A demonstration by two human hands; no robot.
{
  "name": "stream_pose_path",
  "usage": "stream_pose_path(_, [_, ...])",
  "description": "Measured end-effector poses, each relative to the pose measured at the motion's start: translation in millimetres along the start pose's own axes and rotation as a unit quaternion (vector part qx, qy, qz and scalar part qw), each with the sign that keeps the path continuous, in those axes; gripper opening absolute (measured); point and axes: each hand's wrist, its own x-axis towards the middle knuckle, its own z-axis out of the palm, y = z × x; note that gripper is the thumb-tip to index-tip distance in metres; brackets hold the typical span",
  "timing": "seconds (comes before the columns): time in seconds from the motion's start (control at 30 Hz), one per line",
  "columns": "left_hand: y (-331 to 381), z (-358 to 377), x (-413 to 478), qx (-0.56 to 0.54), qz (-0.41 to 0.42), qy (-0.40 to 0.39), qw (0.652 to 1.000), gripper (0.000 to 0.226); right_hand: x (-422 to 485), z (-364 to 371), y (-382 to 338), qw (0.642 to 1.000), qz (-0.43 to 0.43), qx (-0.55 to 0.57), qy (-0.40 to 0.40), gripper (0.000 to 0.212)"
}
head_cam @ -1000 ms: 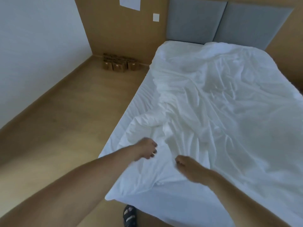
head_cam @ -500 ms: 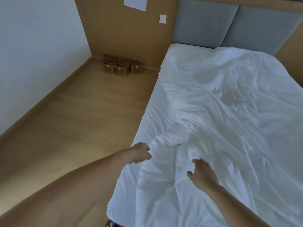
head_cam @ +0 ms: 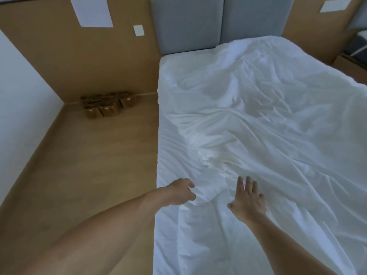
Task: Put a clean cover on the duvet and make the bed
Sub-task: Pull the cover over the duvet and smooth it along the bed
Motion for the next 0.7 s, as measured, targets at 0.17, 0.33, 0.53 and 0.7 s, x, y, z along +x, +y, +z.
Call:
stream_pose_path(0.17, [3,-29,43,-0.035,0.001,-0.012,0.999,0.052,40,-5,-11,0.997,0.066,0.024,-0.017,0.082])
stream_pose_path(0.33, [-5,-69,99,-0.064,0.008,-0.026,0.998,0.056,50,-34,-63,0.986,0.007,0.168,-0.013,0.051])
stream_pose_path(0.53, [-4,-105,159,-0.252,0.005,-0.083,0.964,0.041,35,-60,-151,0.897,-0.019,0.442,0.004,0.052])
stream_pose_path(0.7, [20,-110,175,-0.366,0.029,-0.187,0.911,0.033,30,-79,-177,0.833,0.020,0.553,-0.013,0.041])
